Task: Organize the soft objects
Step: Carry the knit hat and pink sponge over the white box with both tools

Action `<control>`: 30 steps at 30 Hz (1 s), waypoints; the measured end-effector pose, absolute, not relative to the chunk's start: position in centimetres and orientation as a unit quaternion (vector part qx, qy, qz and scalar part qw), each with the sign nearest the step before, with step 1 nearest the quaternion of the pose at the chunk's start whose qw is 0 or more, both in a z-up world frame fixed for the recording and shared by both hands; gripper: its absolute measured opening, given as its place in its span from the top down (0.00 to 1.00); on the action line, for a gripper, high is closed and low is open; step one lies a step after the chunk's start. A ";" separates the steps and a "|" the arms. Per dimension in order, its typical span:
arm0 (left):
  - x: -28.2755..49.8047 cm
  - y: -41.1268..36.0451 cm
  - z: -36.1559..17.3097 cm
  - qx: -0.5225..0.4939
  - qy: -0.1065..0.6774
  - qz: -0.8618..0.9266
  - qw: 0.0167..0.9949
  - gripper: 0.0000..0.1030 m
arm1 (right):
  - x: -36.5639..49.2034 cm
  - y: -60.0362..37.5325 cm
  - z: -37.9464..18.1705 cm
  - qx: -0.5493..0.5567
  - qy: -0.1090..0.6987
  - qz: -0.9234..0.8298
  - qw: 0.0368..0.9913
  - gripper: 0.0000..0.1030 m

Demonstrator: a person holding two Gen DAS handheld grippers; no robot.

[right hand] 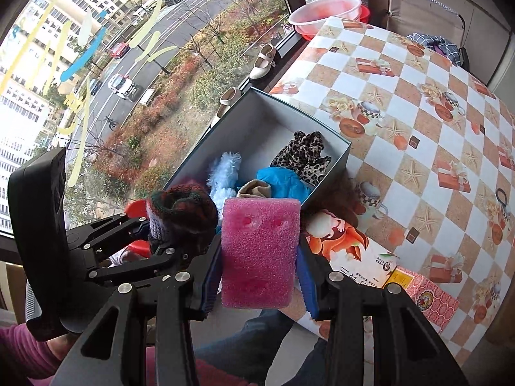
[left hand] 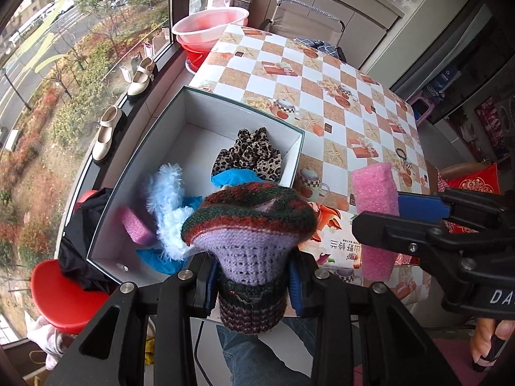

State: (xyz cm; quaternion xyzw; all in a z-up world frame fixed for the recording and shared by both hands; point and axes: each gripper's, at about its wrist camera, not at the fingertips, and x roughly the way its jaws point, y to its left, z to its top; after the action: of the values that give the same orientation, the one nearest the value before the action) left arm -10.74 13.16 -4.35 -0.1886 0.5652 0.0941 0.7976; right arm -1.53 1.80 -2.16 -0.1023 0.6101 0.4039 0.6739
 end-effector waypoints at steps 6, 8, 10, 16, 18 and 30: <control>-11.3 14.0 -4.3 -0.193 0.560 0.105 0.799 0.63 | -1.8 2.9 -2.4 -0.113 0.610 0.410 0.669 0.57; -11.5 14.2 -4.3 -0.195 0.559 0.108 0.799 0.63 | -1.9 3.2 -2.4 -0.116 0.610 0.412 0.667 0.57; -11.6 14.4 -4.3 -0.197 0.557 0.110 0.799 0.63 | -1.9 3.5 -2.4 -0.119 0.610 0.413 0.665 0.57; -11.8 14.9 -4.1 -0.201 0.551 0.116 0.802 0.63 | -2.1 4.2 -2.3 -0.129 0.609 0.416 0.662 0.57; -11.9 15.0 -4.1 -0.204 0.549 0.118 0.802 0.63 | -2.1 4.3 -2.1 -0.131 0.607 0.417 0.664 0.57; -11.7 15.7 -4.4 -0.209 0.546 0.123 0.802 0.63 | -1.6 4.5 -1.9 -0.131 0.609 0.411 0.665 0.57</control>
State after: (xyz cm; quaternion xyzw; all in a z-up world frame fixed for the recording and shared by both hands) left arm -11.68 15.70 -4.36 -0.2095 0.5458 0.1226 0.8020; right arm -1.57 4.52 -1.93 -0.1311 0.6093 0.4114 0.6650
